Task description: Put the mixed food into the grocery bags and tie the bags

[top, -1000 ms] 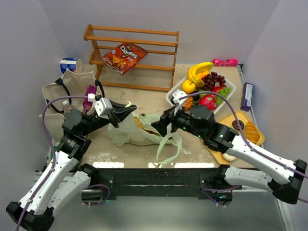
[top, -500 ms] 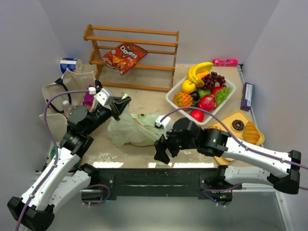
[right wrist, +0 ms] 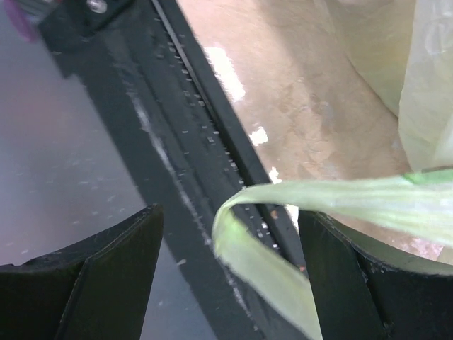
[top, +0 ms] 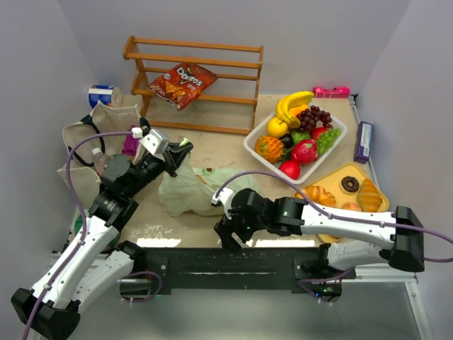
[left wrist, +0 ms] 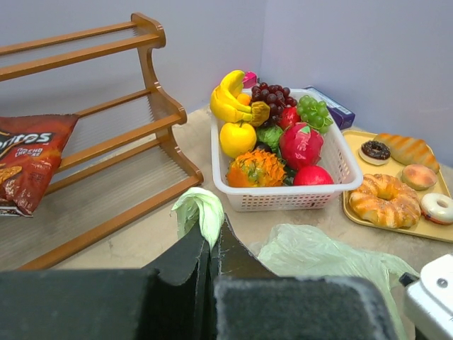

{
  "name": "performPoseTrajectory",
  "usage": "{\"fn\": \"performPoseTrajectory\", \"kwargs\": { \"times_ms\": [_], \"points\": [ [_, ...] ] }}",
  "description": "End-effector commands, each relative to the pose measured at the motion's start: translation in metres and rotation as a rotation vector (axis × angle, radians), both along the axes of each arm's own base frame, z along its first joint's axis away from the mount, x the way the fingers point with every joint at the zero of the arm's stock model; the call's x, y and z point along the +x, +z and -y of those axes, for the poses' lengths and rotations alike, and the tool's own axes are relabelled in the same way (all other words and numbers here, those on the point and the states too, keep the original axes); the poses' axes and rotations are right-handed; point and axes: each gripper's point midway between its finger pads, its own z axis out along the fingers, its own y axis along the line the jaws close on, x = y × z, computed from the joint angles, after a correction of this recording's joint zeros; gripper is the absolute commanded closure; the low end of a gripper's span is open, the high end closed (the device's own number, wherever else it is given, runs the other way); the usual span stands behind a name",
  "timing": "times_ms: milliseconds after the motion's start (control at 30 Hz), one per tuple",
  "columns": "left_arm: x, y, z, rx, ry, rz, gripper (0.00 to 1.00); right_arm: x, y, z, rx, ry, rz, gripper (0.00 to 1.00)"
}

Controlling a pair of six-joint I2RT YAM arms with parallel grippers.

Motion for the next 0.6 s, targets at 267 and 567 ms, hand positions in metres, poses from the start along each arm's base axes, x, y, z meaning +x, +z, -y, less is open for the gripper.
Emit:
{"fn": "performPoseTrajectory", "kwargs": {
  "times_ms": [267, 567],
  "points": [
    [0.006, 0.019, -0.008, -0.012, 0.048, 0.063, 1.0, -0.008, -0.021, -0.022, -0.037, 0.085, 0.051, 0.48],
    [0.013, 0.047, -0.03, -0.071, 0.182, 0.114, 1.0, 0.035, 0.133, 0.01, 0.086, -0.089, 0.33, 1.0]
  ]
}}
